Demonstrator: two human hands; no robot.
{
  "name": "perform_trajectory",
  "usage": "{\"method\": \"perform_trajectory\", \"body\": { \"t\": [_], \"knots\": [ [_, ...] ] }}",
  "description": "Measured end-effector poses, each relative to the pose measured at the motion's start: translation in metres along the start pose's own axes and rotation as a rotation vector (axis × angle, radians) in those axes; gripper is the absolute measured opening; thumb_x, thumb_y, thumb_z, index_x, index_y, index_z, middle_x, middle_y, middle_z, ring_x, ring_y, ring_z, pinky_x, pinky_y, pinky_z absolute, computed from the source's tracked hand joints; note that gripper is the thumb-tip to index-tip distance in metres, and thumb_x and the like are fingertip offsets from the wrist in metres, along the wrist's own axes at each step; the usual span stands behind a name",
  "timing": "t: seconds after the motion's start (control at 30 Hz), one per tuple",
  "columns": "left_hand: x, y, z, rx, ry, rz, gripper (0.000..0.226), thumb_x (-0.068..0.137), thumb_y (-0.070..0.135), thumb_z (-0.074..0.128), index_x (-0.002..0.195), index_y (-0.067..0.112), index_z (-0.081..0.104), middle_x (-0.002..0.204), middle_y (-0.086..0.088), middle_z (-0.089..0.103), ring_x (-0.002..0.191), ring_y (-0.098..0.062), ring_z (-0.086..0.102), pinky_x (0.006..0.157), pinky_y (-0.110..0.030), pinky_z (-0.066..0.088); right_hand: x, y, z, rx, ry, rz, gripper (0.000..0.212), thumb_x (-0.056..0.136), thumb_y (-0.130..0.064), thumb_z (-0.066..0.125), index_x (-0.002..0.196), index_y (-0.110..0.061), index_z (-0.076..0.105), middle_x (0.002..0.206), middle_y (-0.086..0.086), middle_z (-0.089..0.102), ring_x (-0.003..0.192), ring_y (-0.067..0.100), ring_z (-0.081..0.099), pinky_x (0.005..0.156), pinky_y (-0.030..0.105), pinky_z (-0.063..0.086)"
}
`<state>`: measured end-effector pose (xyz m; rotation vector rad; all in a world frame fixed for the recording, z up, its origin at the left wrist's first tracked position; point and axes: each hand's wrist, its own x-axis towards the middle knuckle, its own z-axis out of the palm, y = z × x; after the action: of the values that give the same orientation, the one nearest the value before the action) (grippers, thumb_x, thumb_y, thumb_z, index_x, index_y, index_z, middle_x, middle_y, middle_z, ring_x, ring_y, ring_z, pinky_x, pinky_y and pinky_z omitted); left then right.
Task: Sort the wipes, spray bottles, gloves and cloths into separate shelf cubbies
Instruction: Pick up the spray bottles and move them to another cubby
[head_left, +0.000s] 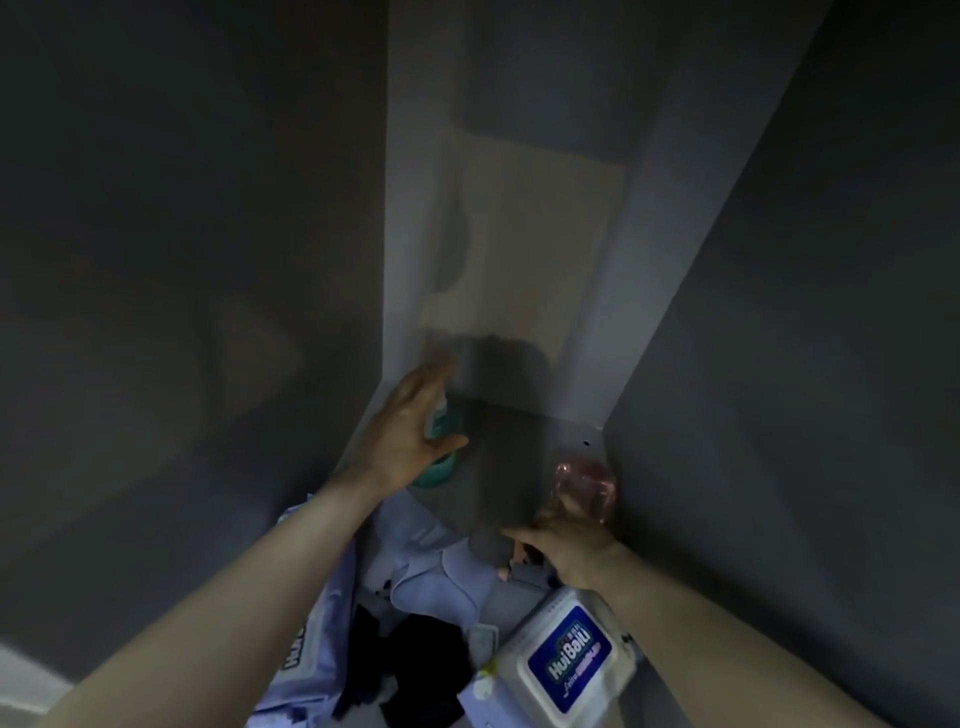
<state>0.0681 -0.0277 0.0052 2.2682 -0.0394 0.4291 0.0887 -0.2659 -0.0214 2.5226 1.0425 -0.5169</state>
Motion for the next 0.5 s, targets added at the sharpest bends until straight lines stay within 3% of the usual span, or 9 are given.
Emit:
{"method": "perform_trajectory", "body": {
  "t": [0.1, 0.17, 0.23, 0.3, 0.37, 0.43, 0.5],
  "knots": [
    [0.000, 0.009, -0.003, -0.010, -0.044, -0.057, 0.075, 0.078, 0.014, 0.075, 0.143, 0.018, 0.037, 0.146, -0.009, 0.036, 0.137, -0.020, 0.036, 0.108, -0.012, 0.020, -0.001, -0.001, -0.001, -0.016, -0.072, -0.041, 0.072, 0.091, -0.004, 0.045, 0.150, -0.031, 0.014, 0.154, 0.005, 0.027, 0.144, 0.027, 0.014, 0.116, 0.034, 0.001],
    [-0.001, 0.012, -0.007, -0.003, -0.071, -0.070, 0.073, 0.079, 0.014, 0.073, 0.142, 0.019, 0.038, 0.149, -0.008, 0.034, 0.139, -0.020, 0.033, 0.112, -0.017, 0.020, -0.001, 0.002, 0.001, 0.006, -0.030, -0.029, 0.075, 0.088, -0.001, 0.045, 0.150, -0.030, 0.013, 0.155, 0.001, 0.026, 0.143, 0.020, 0.018, 0.116, 0.035, -0.001],
    [0.000, 0.012, -0.013, 0.031, -0.109, -0.064, 0.073, 0.079, 0.015, 0.073, 0.143, 0.019, 0.037, 0.151, -0.006, 0.032, 0.141, -0.018, 0.029, 0.116, -0.023, 0.020, -0.003, 0.005, -0.002, 0.089, 0.111, 0.010, 0.070, 0.089, -0.008, 0.047, 0.149, -0.029, 0.017, 0.155, 0.000, 0.026, 0.141, 0.020, 0.024, 0.115, 0.033, 0.009],
    [0.000, 0.011, -0.019, 0.058, -0.138, -0.055, 0.073, 0.079, 0.015, 0.072, 0.143, 0.019, 0.037, 0.153, -0.004, 0.031, 0.141, -0.018, 0.029, 0.116, -0.024, 0.022, 0.001, 0.009, -0.011, 0.171, 0.328, 0.105, 0.059, 0.089, -0.022, 0.052, 0.142, -0.028, 0.027, 0.142, 0.005, 0.045, 0.128, 0.024, 0.045, 0.104, 0.033, 0.032],
    [-0.001, 0.011, -0.025, 0.064, -0.120, -0.065, 0.072, 0.080, 0.014, 0.072, 0.143, 0.017, 0.038, 0.152, -0.004, 0.032, 0.140, -0.018, 0.032, 0.112, -0.017, 0.021, 0.013, 0.016, -0.020, 0.503, 0.556, 0.306, 0.058, 0.084, -0.028, 0.058, 0.135, -0.031, 0.033, 0.119, 0.004, 0.063, 0.106, 0.027, 0.062, 0.085, 0.034, 0.047],
    [-0.002, 0.012, -0.031, 0.062, -0.083, -0.068, 0.069, 0.081, 0.012, 0.071, 0.143, 0.015, 0.039, 0.151, -0.006, 0.034, 0.138, -0.018, 0.036, 0.106, -0.011, 0.020, 0.023, 0.026, -0.028, 1.003, 0.726, 0.466, 0.055, 0.079, -0.017, 0.064, 0.129, -0.018, 0.042, 0.106, 0.009, 0.067, 0.095, 0.028, 0.064, 0.073, 0.027, 0.045],
    [-0.002, 0.013, -0.036, 0.063, -0.057, -0.078, 0.068, 0.083, 0.014, 0.069, 0.144, 0.018, 0.038, 0.150, -0.004, 0.035, 0.135, -0.017, 0.040, 0.103, -0.013, 0.025, 0.027, 0.033, -0.034, 1.321, 0.854, 0.537, 0.052, 0.076, -0.003, 0.069, 0.123, -0.005, 0.046, 0.100, 0.011, 0.063, 0.090, 0.022, 0.060, 0.070, 0.021, 0.038]
  ]
}}
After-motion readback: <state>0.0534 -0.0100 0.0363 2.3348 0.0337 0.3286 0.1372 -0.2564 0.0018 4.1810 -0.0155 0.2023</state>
